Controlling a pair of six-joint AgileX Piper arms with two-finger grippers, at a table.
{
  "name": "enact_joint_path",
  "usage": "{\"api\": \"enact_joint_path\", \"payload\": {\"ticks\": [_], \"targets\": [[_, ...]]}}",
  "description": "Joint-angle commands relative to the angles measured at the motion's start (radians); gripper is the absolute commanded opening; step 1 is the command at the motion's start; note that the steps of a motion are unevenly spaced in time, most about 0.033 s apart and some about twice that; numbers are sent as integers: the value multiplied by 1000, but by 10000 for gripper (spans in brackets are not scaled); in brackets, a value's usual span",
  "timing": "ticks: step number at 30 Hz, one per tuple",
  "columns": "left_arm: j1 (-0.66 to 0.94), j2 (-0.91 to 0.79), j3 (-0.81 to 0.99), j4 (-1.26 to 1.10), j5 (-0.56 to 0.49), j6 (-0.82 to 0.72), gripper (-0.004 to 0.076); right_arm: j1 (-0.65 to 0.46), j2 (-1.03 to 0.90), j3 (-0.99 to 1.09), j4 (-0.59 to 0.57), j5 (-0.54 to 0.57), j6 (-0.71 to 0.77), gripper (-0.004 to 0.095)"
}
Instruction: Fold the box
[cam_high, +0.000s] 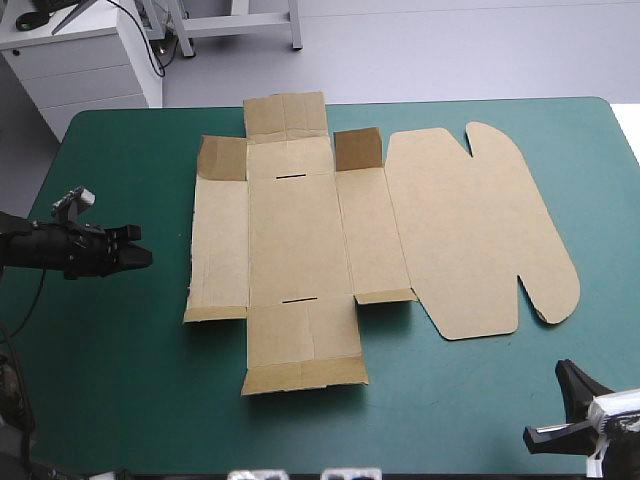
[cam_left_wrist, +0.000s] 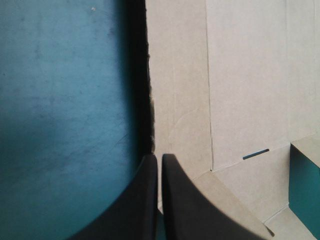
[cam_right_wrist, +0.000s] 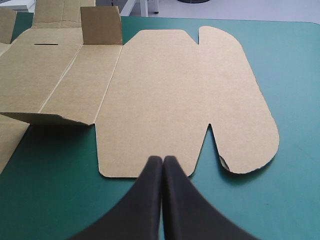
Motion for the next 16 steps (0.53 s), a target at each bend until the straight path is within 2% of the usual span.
{"api": "enact_joint_path", "payload": {"ticks": [1, 12, 16], "targets": [[-6, -2, -32, -66, 55, 7, 5, 1, -18, -23, 1, -80, -8, -19], [-27, 16, -30, 3, -23, 7, 5, 1, -18, -23, 1, -80, -8, -19], [-53, 51, -30, 4, -25, 15, 45, 1, -18, -23, 1, -80, -8, -19]]}}
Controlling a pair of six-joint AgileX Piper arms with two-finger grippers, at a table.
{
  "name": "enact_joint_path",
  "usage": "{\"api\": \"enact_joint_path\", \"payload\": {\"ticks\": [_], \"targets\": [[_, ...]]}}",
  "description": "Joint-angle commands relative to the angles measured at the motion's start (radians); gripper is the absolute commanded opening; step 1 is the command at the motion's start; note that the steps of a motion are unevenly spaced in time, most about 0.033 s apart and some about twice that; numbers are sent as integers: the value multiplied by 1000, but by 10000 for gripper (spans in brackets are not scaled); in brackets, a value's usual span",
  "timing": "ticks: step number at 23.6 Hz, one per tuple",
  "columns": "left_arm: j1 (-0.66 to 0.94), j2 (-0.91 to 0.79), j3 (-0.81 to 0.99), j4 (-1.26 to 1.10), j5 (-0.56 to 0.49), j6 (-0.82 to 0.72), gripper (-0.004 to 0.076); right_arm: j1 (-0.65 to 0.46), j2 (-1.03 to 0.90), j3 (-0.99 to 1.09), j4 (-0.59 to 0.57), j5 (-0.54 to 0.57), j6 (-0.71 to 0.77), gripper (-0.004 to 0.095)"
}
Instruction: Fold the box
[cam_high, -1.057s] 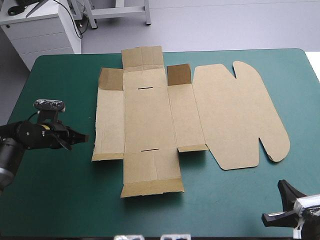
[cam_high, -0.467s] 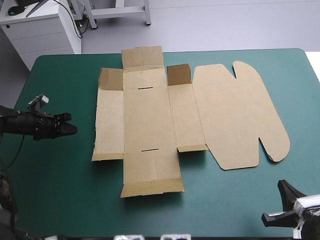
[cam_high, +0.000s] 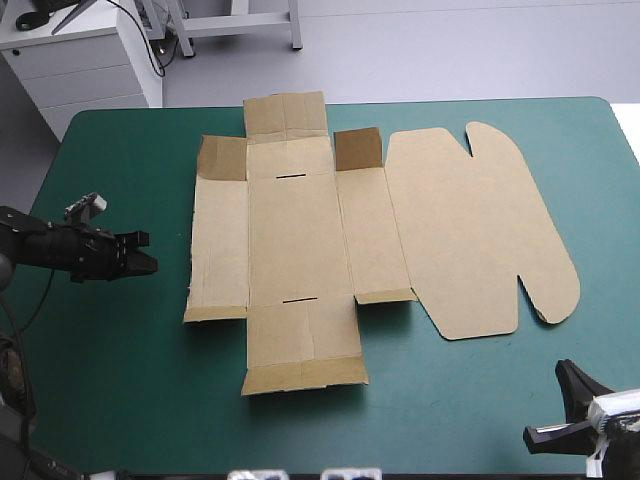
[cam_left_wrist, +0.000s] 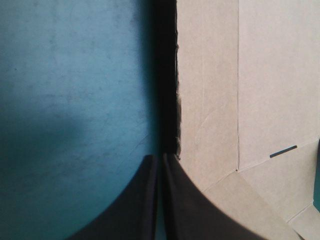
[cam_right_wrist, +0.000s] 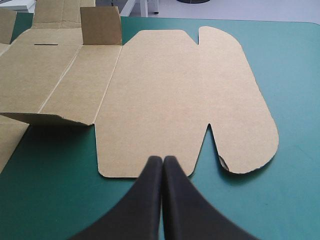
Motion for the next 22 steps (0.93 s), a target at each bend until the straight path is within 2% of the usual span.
{"api": "enact_joint_path", "payload": {"ticks": [1, 7, 9, 22], "targets": [[-35, -7, -28, -48, 9, 14, 63, 1, -18, -23, 1, -80, -8, -19], [-95, 38, -28, -48, 9, 22, 239, 1, -18, -23, 1, -80, -8, -19], [-107, 47, -28, -46, -20, 22, 340, 1, -18, -23, -1, -80, -8, -19], [-155, 106, -28, -141, -70, 26, 351, 1, -18, -21, -3, -82, -8, -19]]}}
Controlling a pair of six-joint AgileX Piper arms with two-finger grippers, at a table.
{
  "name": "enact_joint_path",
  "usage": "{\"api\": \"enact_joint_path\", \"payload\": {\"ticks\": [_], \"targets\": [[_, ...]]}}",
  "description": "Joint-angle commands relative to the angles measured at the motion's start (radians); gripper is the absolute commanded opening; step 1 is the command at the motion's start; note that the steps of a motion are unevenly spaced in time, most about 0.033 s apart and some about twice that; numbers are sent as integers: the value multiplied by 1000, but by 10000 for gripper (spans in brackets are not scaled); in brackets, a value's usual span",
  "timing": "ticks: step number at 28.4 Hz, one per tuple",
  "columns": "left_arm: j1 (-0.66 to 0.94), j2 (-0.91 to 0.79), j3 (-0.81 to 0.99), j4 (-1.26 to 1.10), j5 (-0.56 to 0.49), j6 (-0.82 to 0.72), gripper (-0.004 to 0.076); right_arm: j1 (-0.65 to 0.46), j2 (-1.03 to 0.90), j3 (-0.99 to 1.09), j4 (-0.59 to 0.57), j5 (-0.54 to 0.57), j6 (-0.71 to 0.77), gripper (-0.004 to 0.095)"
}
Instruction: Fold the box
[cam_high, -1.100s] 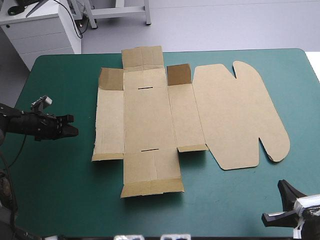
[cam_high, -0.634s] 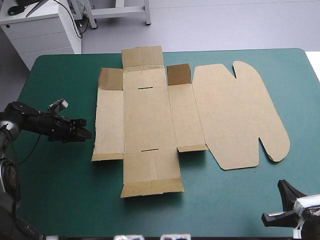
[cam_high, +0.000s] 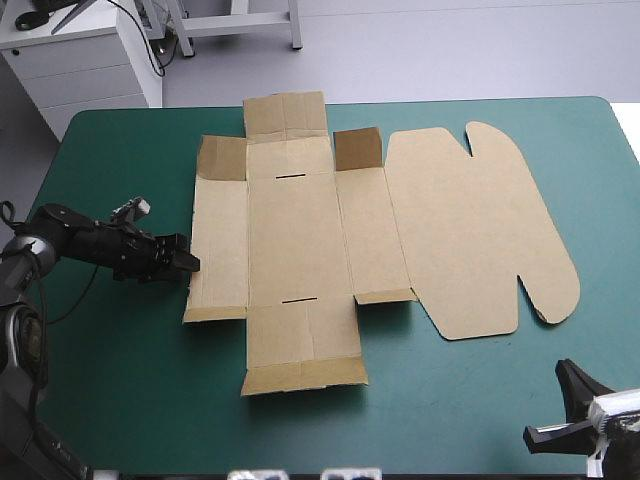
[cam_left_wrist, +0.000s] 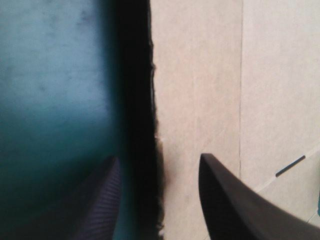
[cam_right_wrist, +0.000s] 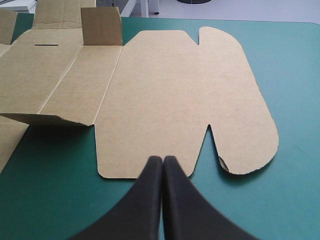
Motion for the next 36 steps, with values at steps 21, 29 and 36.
{"api": "enact_joint_path", "payload": {"ticks": [21, 29, 36], "targets": [[-138, -37, -24, -195, -102, 8, 351, 1, -18, -21, -3, -79, -8, -19], [-138, -37, -24, -210, -108, 8, 169, 1, -18, -21, -3, -79, -8, -19], [-140, -37, -24, -134, -32, 8, -8, 1, -18, -21, -3, -79, -8, -19]]}}
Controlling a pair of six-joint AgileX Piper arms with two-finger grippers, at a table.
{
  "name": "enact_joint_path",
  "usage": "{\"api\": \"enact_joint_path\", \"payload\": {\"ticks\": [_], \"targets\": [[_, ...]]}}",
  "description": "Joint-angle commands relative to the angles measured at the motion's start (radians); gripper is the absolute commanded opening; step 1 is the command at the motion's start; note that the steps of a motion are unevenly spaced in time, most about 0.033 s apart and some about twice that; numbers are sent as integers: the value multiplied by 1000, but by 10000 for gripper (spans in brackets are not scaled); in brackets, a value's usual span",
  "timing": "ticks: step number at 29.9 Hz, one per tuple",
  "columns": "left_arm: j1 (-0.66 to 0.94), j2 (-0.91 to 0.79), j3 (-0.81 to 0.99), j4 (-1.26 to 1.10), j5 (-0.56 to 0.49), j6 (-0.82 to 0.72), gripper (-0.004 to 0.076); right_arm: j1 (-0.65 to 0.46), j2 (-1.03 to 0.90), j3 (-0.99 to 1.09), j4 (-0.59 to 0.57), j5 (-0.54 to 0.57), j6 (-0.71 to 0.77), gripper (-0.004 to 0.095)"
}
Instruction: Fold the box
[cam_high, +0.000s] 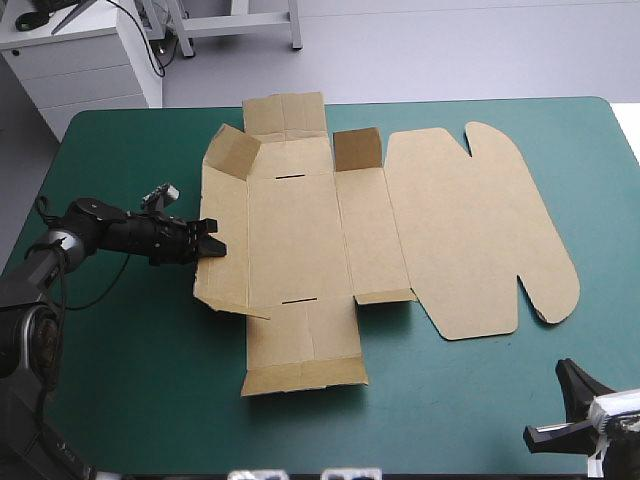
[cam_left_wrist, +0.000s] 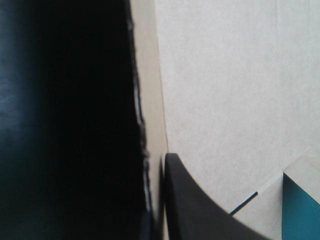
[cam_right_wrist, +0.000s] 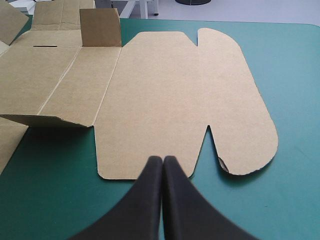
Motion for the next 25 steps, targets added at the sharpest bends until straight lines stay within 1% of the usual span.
{"api": "enact_joint_path", "payload": {"ticks": [1, 7, 12, 14, 17, 21, 25], "targets": [[-7, -44, -22, 27, 89, 7, -8, 1, -18, -21, -3, -75, -8, -19], [-7, -44, -42, 35, 209, 7, -8, 1, -18, -21, -3, -75, -8, -19], [-7, -44, -148, 36, 321, -56, -8, 1, -18, -21, -3, -75, -8, -19], [-11, -47, -198, 77, 321, -90, -8, 1, -18, -21, -3, -75, -8, -19], [-32, -47, -313, 201, 321, -164, -8, 1, -18, -21, -3, -76, -8, -19], [-86, -47, -475, 410, 319, -164, -8, 1, -18, -19, -3, -80, -8, -19], [-163, -47, -597, 629, 315, -160, -8, 1, -18, -14, -3, -91, -8, -19]]}}
